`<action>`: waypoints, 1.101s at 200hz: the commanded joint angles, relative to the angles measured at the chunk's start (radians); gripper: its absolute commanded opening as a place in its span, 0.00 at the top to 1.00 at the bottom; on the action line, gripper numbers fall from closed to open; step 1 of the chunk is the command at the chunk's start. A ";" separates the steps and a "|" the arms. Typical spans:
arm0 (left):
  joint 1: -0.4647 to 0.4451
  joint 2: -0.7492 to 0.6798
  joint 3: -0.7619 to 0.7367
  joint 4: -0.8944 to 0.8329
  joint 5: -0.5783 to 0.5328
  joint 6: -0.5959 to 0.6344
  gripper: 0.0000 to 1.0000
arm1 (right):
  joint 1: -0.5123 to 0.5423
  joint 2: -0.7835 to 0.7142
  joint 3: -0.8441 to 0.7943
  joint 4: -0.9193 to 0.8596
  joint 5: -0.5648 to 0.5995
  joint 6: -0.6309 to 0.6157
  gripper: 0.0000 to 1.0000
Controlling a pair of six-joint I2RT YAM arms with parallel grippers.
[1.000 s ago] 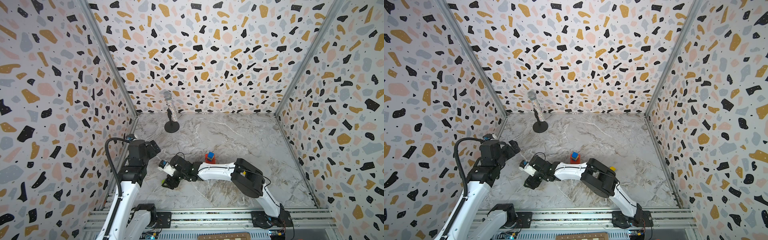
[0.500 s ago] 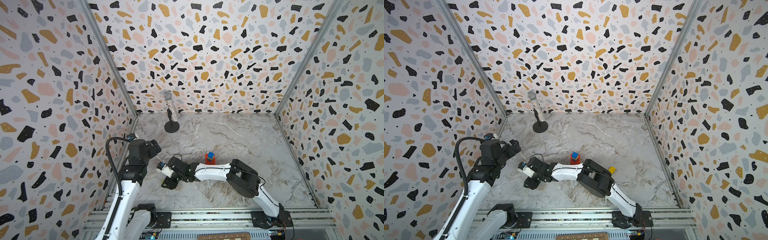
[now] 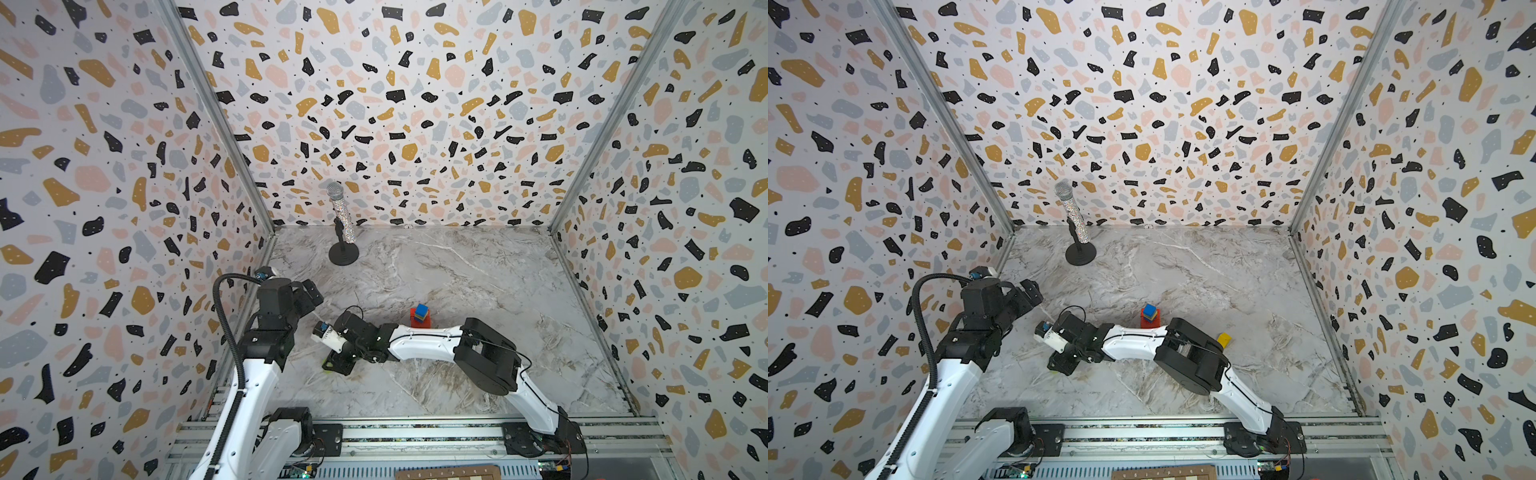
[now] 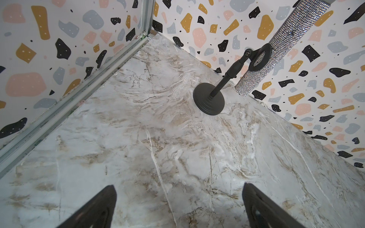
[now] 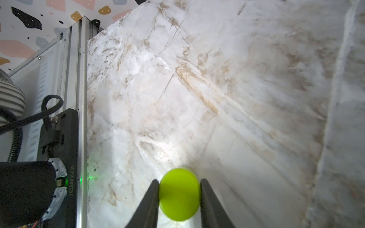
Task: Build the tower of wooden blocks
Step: 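Close the right gripper on the lime green cylinder, then lift the cylinder and carry it above the blue cube with the right gripper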
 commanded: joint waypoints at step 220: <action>-0.003 0.057 0.050 0.091 0.200 0.032 0.01 | -0.201 -0.576 -0.207 -0.277 0.242 -0.136 0.81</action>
